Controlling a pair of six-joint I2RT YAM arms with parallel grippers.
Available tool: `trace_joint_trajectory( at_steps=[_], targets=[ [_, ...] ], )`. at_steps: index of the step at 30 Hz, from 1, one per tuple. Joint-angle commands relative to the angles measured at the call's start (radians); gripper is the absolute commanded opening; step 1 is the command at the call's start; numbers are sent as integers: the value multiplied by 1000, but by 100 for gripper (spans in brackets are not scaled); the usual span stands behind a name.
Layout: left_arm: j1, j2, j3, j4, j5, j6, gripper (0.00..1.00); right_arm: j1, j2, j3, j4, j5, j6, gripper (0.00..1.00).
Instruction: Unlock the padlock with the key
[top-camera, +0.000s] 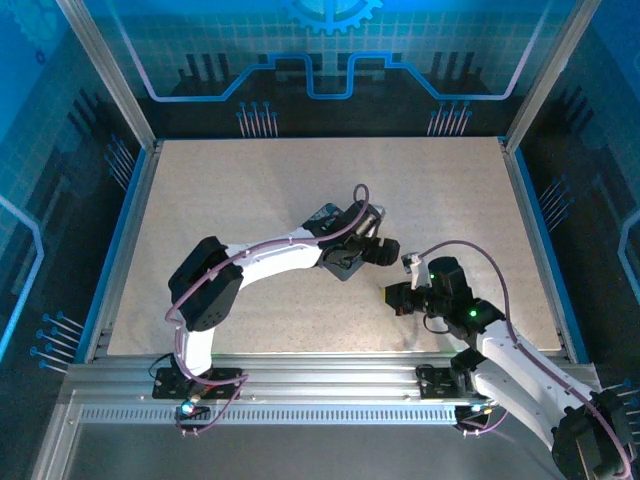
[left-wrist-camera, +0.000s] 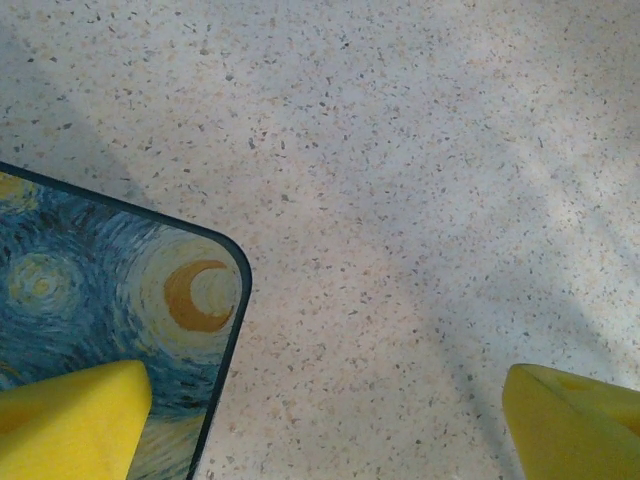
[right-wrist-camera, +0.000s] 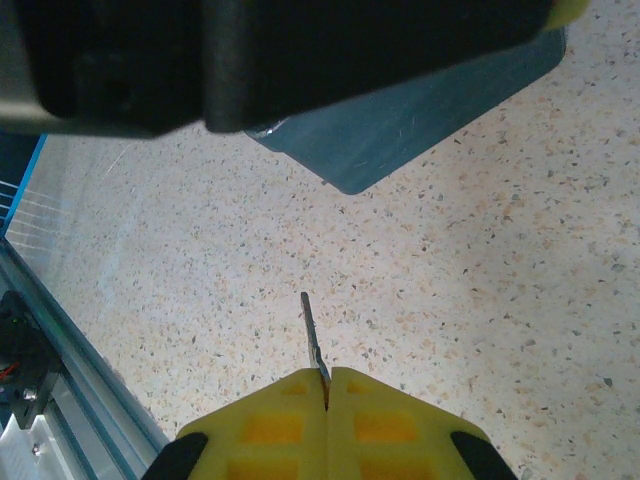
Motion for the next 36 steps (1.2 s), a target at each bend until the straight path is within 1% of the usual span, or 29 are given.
trace_joint_trajectory(
  at_steps=[1,4,7,11,16,20,24,28,31,34,36],
  targets=[
    [12,-29,44,-26,30,33,94,-12,-4,-19,-4,-5,8,0],
    [30,-94,19,-7,41,42,95,-13,7,-22,20,-18,16,0],
    [55,-182,-43,30,47,49,99,-13,29,-25,60,-47,21,0],
    [101,-316,-170,70,53,51,99,-11,72,-17,118,-89,29,0],
    [186,-488,-355,112,70,63,99,-10,135,11,181,-128,40,0],
    [264,-601,-486,147,134,91,99,-9,212,57,236,-178,43,0],
    [327,-687,-611,214,222,127,99,-9,292,112,284,-194,56,0],
    [338,-734,-697,259,257,196,99,-9,380,173,312,-199,63,0],
    [341,-742,-733,260,258,204,98,-9,455,225,328,-195,75,0],
    [343,-724,-767,301,280,188,95,-10,535,279,353,-190,90,0],
    [348,-692,-779,327,298,180,91,-8,589,317,372,-189,97,0]
  ],
)
